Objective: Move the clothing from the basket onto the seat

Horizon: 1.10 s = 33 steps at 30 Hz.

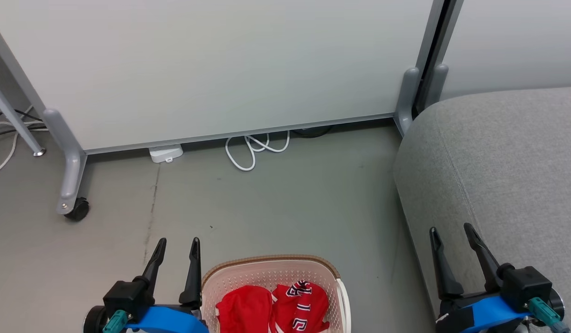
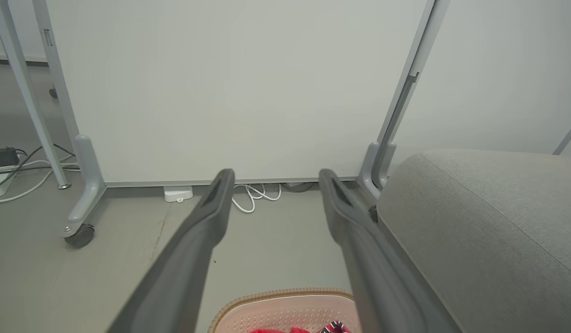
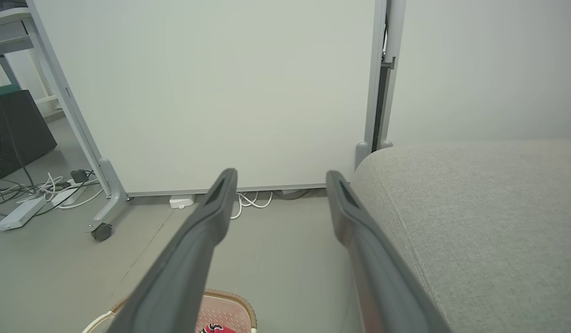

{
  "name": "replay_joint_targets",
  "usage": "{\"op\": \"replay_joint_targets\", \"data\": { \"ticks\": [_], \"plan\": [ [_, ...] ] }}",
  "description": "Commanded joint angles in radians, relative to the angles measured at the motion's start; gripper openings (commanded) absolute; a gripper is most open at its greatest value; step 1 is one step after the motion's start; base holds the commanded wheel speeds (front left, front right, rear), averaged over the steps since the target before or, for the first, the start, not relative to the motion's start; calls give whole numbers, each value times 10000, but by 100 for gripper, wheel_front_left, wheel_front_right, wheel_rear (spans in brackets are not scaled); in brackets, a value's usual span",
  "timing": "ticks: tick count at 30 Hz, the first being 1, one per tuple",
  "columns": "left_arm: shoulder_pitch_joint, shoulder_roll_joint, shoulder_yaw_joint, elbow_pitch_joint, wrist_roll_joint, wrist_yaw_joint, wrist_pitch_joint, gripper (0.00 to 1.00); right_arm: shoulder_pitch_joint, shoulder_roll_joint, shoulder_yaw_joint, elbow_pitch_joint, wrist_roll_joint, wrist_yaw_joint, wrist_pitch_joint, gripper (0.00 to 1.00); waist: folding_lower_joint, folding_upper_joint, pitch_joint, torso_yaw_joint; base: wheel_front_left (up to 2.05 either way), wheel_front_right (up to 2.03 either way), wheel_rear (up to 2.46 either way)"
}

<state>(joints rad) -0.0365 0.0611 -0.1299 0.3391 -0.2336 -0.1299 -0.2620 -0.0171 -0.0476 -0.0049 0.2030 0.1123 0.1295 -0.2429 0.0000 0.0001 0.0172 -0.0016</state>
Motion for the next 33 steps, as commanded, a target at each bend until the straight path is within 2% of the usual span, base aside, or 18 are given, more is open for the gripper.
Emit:
{"op": "replay_joint_targets", "data": {
  "ticks": [1, 11, 18, 26, 33],
  "plan": [
    [-37, 39, -2, 105, -44, -10, -43, 100, -130, -49, 50, -59, 39, 22, -28, 100, 0, -1, 161, -185, 0, 0, 0],
    [-420, 79, -147, 1023, -224, -11, -37, 100, -589, -45, 460, -351, 144, 22, -50, 100, 0, -1, 1301, -981, 0, 0, 0],
    [-1094, 263, -465, 2013, -222, -11, -37, 100, -1096, -43, 643, -568, 277, 20, -113, 100, 0, -1, 2572, -1629, 0, 0, 0],
    [-2289, 717, -999, 3487, -363, -10, -37, 100, -1707, -37, 1014, -778, 594, 21, -217, 100, 0, -1, 4003, -2408, 0, 0, 0],
    [-3292, 1092, -1028, 4935, -508, 8, 108, 100, -2226, -34, 1500, -1228, 1089, 21, -231, 100, 0, -1, 5097, -3022, 0, 0, 0]
  ]
}}
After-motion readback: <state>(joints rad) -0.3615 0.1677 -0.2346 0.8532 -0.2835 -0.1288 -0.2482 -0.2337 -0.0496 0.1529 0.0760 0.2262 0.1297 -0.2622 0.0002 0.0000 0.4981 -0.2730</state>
